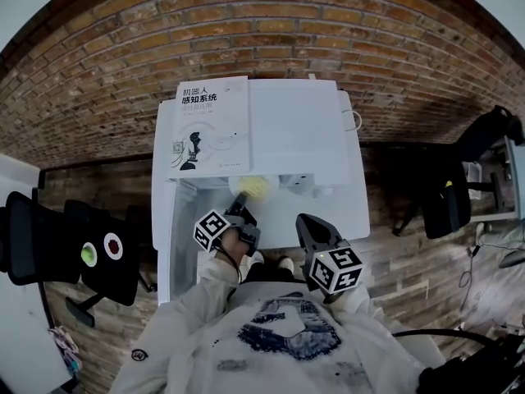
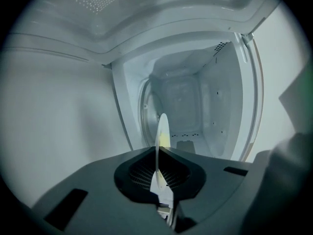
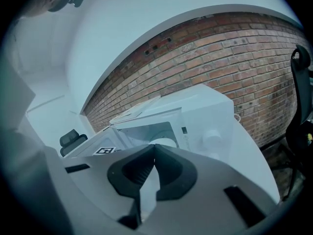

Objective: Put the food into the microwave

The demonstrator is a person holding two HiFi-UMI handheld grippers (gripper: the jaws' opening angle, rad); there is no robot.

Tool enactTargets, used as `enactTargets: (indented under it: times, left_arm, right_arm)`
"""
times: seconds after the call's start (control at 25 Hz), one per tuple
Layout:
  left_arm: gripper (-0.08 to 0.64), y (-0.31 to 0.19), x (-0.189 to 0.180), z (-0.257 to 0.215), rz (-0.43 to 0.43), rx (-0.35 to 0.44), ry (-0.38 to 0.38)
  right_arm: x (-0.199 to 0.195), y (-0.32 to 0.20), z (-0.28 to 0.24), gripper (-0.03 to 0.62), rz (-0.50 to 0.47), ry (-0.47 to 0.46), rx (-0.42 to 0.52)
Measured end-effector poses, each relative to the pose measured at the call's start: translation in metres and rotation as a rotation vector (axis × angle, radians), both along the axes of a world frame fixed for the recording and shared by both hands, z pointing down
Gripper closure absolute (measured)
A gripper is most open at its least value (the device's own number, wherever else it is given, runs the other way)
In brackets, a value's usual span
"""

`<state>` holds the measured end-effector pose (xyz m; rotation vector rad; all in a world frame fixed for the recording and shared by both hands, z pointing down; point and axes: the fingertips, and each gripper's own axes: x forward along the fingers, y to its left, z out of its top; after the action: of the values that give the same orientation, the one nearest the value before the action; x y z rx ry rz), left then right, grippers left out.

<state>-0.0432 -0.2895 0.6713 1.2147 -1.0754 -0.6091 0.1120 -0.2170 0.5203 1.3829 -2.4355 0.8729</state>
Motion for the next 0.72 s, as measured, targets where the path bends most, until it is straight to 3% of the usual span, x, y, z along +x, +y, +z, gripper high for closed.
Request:
enactTargets:
  times: [0.72]
  left_arm:
    - [0.543,-0.023,-0.006,0.019,-0.096,-0.023,0.024]
  right_arm:
    - [0.018,0.008,0.007,0.578,0.034,0.013,-0.023]
